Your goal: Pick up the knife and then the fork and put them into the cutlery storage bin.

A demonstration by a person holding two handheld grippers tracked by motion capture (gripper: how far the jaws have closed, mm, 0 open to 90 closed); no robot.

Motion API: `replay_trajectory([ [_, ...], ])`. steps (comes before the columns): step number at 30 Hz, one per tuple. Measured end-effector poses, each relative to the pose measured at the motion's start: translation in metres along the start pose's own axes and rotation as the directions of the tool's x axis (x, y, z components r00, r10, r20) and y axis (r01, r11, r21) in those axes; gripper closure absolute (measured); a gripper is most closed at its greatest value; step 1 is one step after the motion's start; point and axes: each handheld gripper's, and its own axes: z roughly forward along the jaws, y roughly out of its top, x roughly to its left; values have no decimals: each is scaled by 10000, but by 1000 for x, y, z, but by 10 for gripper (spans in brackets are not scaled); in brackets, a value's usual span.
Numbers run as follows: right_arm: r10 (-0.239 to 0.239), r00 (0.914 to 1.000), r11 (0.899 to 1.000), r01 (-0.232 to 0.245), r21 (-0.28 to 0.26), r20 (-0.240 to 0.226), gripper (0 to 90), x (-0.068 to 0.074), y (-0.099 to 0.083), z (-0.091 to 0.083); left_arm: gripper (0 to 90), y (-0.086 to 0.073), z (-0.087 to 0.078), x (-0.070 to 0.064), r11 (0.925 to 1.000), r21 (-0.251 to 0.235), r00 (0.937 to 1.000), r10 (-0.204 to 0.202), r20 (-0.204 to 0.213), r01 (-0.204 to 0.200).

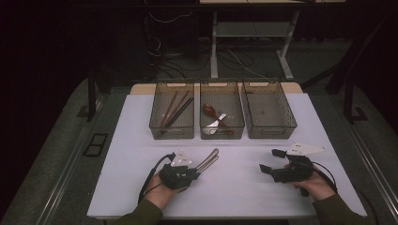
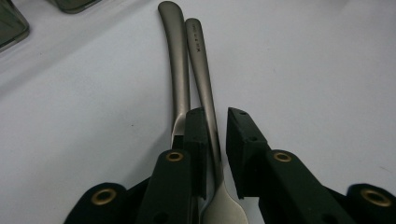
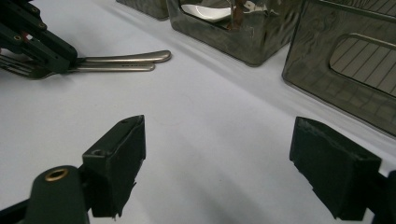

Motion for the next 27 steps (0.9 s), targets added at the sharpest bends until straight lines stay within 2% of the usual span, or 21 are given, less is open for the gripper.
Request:
replay_trajectory([
  [11, 3, 10000, 10000, -3, -30, -98, 181, 0, 0, 1, 823, 0, 2, 0, 9998, 158, 9999, 150, 4, -150],
  [15, 115, 9999, 9999, -115, -56, -79, 181, -2, 0, 1, 834, 1, 2, 0, 9998, 192, 10000, -50, 18, 49],
  [22, 83, 9999, 9998, -84, -173, -57, 181, -3, 1, 0, 844, 2, 2, -1, 9996, 237, 9998, 161, 149, -165],
  [25, 10, 9999, 10000, -10, -12, -128, 181, -3, 2, 0, 844, 3, 1, -2, 9995, 132, 9992, 281, 271, -285],
  [27, 137, 9995, 9997, -130, 222, -296, 181, -4, 3, 0, 845, 3, -1, -3, 9994, 24, 9988, 345, 342, -346],
])
